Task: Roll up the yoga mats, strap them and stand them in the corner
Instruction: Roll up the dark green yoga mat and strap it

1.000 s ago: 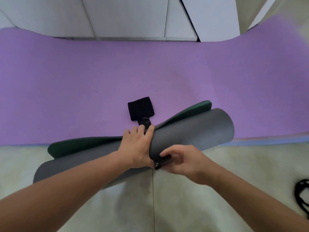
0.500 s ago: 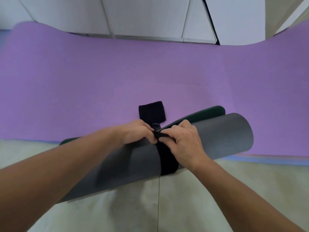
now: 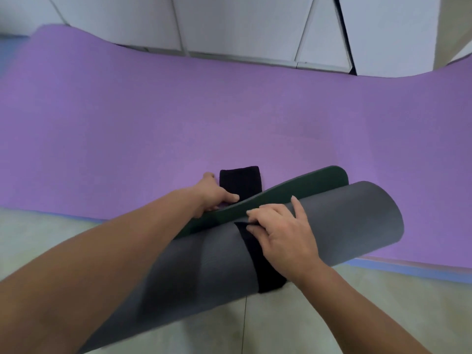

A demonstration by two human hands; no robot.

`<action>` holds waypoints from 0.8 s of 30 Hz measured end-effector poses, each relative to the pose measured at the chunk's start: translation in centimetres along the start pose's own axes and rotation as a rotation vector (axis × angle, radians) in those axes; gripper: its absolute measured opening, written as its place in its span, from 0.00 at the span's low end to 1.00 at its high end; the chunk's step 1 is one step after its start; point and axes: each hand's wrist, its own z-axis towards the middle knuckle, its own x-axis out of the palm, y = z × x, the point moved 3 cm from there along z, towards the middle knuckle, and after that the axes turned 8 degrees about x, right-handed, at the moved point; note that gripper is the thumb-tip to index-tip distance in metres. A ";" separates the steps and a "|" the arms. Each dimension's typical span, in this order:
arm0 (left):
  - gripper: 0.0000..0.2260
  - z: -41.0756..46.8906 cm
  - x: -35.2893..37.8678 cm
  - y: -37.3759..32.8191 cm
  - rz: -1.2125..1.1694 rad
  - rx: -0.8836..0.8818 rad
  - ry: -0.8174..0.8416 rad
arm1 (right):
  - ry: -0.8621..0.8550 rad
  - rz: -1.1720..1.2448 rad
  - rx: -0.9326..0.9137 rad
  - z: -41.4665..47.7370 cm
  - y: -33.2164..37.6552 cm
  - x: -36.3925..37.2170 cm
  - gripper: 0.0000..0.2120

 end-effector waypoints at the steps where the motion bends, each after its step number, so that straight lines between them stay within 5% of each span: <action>1: 0.24 0.3 0.4 -0.3 -0.011 0.030 0.027 | -0.019 0.008 -0.008 -0.2 -0.1 0.0 0.13; 6: 0.09 1.2 1.7 -0.3 -0.124 0.093 0.014 | -0.073 0.096 -0.069 -0.2 -0.3 -0.2 0.10; 13: 0.09 -4.0 -0.5 -1.8 -0.755 0.334 -0.063 | -0.123 0.176 0.016 0.2 -0.7 -0.3 0.13; 18: 0.07 -9.0 0.9 1.2 -1.091 0.226 -0.136 | -0.120 0.421 0.180 0.6 -1.4 -0.9 0.09; 24: 0.14 -9.2 3.2 1.2 -1.012 0.269 -0.181 | -0.032 0.912 0.196 1.3 -1.4 -1.8 0.04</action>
